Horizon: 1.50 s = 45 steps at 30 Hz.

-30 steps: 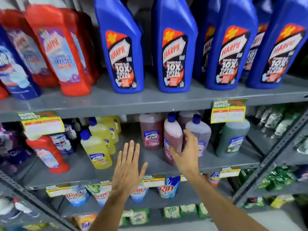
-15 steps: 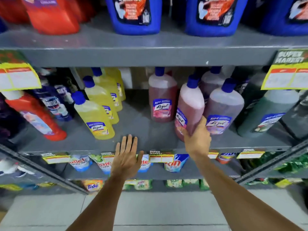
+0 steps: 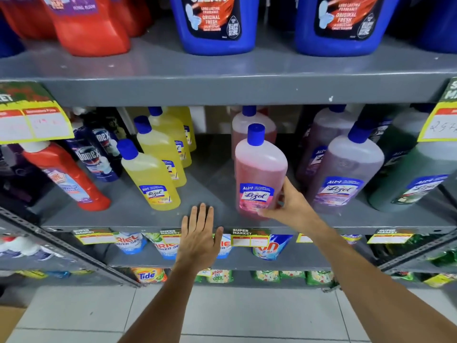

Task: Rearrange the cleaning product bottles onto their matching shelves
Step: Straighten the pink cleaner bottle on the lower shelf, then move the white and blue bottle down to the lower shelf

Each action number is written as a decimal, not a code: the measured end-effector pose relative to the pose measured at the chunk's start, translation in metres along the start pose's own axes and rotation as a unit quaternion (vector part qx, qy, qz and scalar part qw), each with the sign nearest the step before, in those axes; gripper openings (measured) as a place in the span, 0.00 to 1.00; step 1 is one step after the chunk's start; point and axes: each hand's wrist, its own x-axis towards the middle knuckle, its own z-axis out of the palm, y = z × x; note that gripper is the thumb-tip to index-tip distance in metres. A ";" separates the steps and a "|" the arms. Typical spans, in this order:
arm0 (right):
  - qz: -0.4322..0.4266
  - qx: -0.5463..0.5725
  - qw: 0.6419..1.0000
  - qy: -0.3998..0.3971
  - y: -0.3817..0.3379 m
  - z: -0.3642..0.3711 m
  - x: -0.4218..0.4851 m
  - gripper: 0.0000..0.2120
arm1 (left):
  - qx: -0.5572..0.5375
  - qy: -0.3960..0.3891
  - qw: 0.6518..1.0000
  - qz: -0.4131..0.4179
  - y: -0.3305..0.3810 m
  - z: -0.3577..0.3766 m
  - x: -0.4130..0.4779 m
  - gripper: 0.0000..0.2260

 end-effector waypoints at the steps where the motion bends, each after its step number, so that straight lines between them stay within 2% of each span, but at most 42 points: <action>1: 0.002 -0.014 1.000 0.017 0.000 0.005 0.001 0.38 | 0.002 -0.003 1.000 0.000 0.000 0.000 0.000 0.29; 4: 0.008 -0.019 0.998 0.052 0.003 0.017 0.004 0.37 | 0.003 -0.011 1.000 0.001 -0.002 0.001 0.002 0.29; 25: 0.026 -0.004 0.999 0.031 0.004 0.015 0.014 0.33 | -0.016 -0.004 1.000 0.002 -0.008 0.009 0.004 0.29; 29: 0.036 -0.013 0.998 0.041 -0.004 0.016 0.003 0.36 | -0.015 -0.019 1.000 0.000 -0.006 0.004 0.006 0.29; 32: 0.034 -0.004 0.997 0.070 -0.007 0.016 -0.016 0.42 | -0.021 -0.027 0.999 -0.006 -0.002 -0.005 0.004 0.30; 35: 0.027 -0.010 0.996 0.083 -0.004 0.014 -0.043 0.45 | -0.041 0.023 0.999 -0.027 0.004 -0.023 -0.008 0.32; 39: -0.042 -0.005 0.997 0.068 -0.016 0.012 -0.073 0.33 | -0.030 0.152 0.988 -0.025 0.014 -0.066 -0.037 0.32; 45: -0.178 0.017 0.982 0.055 -0.122 0.018 -0.078 0.23 | -0.006 0.333 0.942 -0.049 0.002 -0.175 -0.083 0.29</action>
